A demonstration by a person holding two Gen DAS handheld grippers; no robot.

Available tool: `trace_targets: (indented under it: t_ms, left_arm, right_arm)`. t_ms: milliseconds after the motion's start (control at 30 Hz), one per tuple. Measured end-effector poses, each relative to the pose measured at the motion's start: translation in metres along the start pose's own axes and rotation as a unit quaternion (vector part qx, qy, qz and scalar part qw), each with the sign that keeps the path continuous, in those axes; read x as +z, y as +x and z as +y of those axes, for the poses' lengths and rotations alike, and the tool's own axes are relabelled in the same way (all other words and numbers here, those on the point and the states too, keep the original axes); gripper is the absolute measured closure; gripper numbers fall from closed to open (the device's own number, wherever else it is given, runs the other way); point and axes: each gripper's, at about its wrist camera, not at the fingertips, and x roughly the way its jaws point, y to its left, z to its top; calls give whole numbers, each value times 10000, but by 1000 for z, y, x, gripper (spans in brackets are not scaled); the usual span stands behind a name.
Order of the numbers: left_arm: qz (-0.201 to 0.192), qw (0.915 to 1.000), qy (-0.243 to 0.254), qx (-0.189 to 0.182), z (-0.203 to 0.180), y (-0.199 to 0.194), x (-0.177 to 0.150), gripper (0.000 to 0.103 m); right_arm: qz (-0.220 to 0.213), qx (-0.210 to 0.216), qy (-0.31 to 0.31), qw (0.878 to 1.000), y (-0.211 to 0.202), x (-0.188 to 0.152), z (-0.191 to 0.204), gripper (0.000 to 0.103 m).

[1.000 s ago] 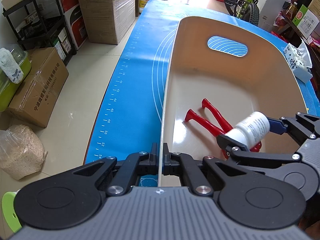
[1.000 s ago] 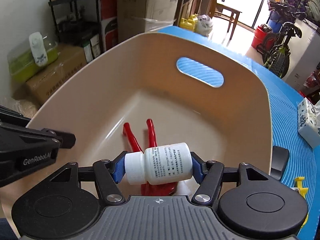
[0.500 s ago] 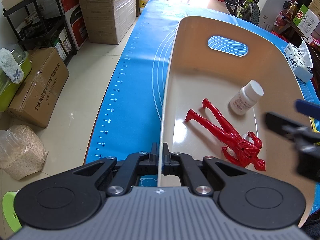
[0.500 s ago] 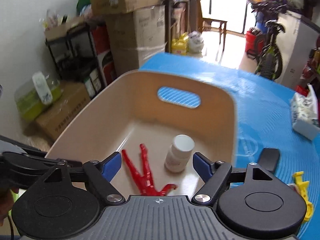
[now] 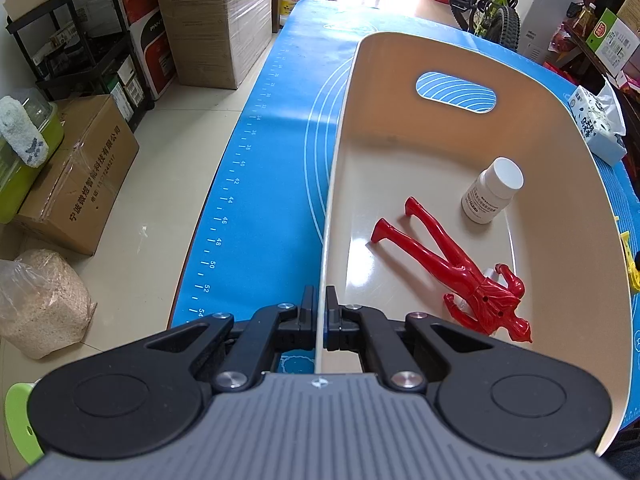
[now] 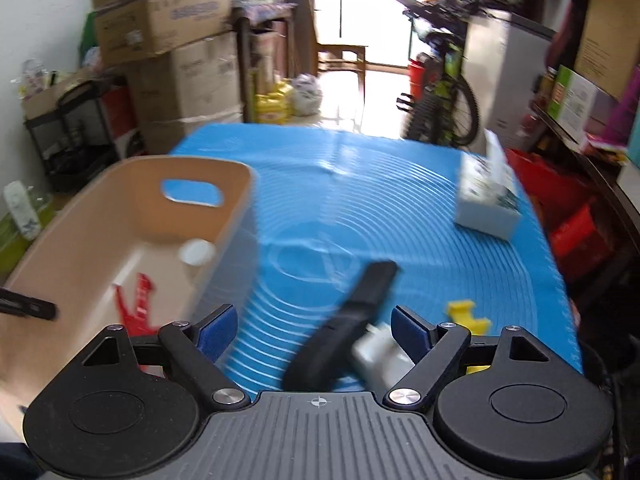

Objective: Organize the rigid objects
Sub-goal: 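Grasp the roll of tape by its rim with the right gripper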

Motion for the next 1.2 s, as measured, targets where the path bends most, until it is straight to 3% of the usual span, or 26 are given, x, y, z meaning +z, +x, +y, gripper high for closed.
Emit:
trace_targets:
  t_ms: [300, 700, 833, 900, 1200]
  left_arm:
    - [4, 10000, -16, 3, 0, 0, 1, 99]
    - [3, 10000, -16, 5, 0, 1, 1, 99]
    - [4, 10000, -15, 6, 0, 1, 1, 99]
    - [4, 10000, -16, 7, 0, 1, 1, 99]
    - [4, 10000, -14, 10, 0, 1, 1, 99]
  right_arm:
    - [507, -214, -220, 9982, 31, -30, -18, 23]
    - [910, -343, -248, 9950, 62, -39, -23, 42]
    - [1038, -375, -349, 9933, 70, -44, -17, 55]
    - [1041, -412, -472, 9926, 71, -47, -13, 67]
    - [795, -324, -552, 9948, 55, -54, -17, 86]
